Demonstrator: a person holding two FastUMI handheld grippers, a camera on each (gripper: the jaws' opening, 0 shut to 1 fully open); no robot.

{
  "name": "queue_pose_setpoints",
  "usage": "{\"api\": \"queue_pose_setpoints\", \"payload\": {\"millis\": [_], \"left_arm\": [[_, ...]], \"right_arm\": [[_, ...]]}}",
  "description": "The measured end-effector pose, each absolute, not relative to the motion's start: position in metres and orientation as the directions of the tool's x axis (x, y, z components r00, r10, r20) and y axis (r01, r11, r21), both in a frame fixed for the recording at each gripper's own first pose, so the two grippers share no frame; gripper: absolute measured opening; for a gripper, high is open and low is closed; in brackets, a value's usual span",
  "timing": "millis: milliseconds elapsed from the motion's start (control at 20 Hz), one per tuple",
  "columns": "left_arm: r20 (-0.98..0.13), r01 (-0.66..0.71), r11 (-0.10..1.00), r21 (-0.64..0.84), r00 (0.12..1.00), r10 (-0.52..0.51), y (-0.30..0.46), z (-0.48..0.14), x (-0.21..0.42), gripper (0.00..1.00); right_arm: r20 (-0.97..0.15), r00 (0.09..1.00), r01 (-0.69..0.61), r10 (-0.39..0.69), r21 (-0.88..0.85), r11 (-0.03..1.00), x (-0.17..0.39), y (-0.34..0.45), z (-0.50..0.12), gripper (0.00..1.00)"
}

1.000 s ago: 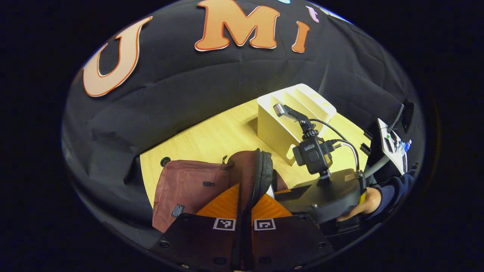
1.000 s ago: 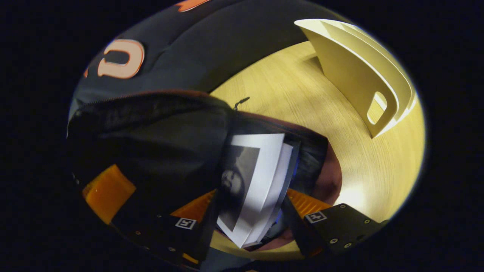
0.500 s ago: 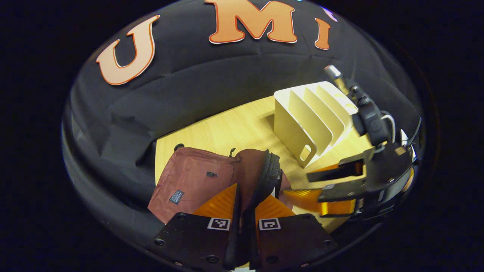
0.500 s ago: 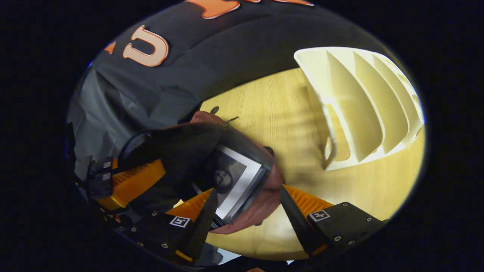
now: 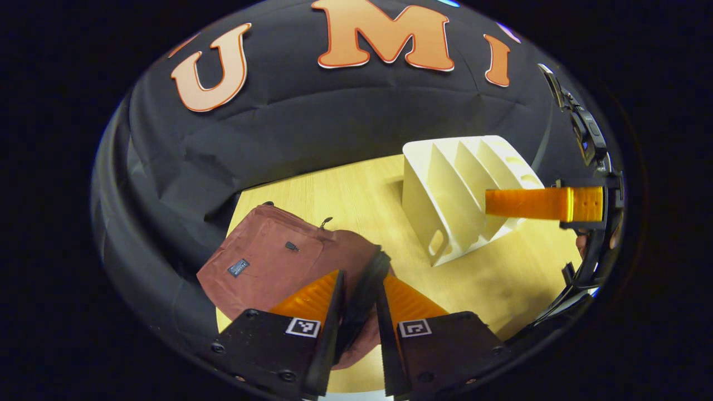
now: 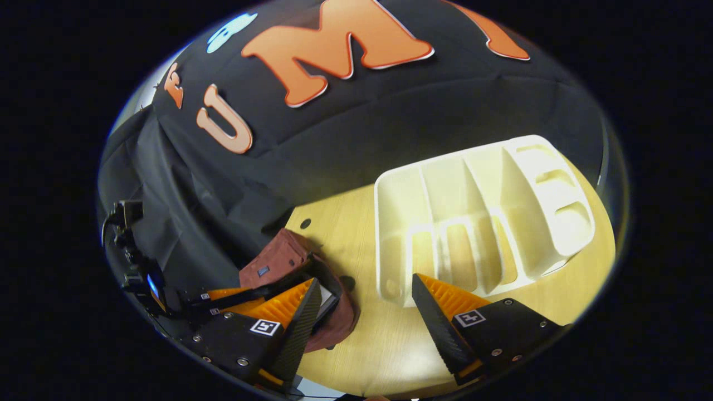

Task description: Open the schoolbag, grab two books from the bookshelf and put them into the schoolbag.

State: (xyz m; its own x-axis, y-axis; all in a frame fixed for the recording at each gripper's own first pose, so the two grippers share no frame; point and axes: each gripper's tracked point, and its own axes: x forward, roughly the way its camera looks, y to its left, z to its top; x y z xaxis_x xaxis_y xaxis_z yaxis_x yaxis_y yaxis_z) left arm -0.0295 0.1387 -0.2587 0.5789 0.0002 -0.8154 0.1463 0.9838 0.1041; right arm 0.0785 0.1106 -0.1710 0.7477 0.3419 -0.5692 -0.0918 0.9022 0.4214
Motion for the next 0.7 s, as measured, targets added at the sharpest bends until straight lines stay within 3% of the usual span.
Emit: {"api": "queue_pose_setpoints", "payload": {"millis": [150, 300, 350, 450, 500, 550, 600, 650, 700], "left_arm": [[-0.736, 0.125, 0.988, 0.087, 0.677, -0.021, 0.103, -0.23, -0.015, 0.42], [-0.646, 0.168, 0.966, 0.197, 0.764, -0.001, 0.078, -0.202, -0.007, 0.53], [-0.616, 0.182, 0.961, 0.208, 0.788, -0.016, 0.064, -0.194, -0.006, 0.51], [-0.561, 0.205, 0.958, 0.199, 0.826, -0.06, 0.038, -0.181, 0.003, 0.7], [-0.535, 0.212, 0.958, 0.195, 0.842, -0.077, 0.03, -0.172, 0.008, 0.86], [-0.51, 0.215, 0.957, 0.195, 0.856, -0.088, 0.021, -0.16, 0.012, 0.79], [-0.479, 0.212, 0.959, 0.188, 0.872, -0.099, 0.017, -0.151, 0.019, 0.79], [-0.449, 0.216, 0.96, 0.18, 0.886, -0.115, 0.016, -0.146, 0.023, 0.91], [-0.413, 0.208, 0.961, 0.181, 0.903, -0.118, 0.015, -0.139, 0.027, 0.83]], "right_arm": [[-0.519, 0.788, -0.101, 0.331, 0.42, 0.902, 0.079, 0.086, -0.146, 0.97], [-0.465, 0.832, -0.103, 0.303, 0.407, 0.908, 0.081, 0.06, -0.12, 0.97], [-0.44, 0.852, -0.1, 0.282, 0.393, 0.914, 0.08, 0.05, -0.111, 0.97], [-0.394, 0.888, -0.086, 0.235, 0.36, 0.929, 0.075, 0.033, -0.094, 0.96], [-0.375, 0.902, -0.077, 0.212, 0.344, 0.936, 0.073, 0.026, -0.087, 0.96], [-0.362, 0.914, -0.059, 0.182, 0.324, 0.944, 0.072, 0.018, -0.084, 0.96], [-0.349, 0.924, -0.047, 0.158, 0.306, 0.951, 0.07, 0.012, -0.08, 0.96], [-0.343, 0.931, -0.02, 0.123, 0.287, 0.958, 0.068, 0.005, -0.079, 0.96], [-0.335, 0.938, 0.002, 0.093, 0.274, 0.962, 0.066, 0.001, -0.078, 0.96]]}}
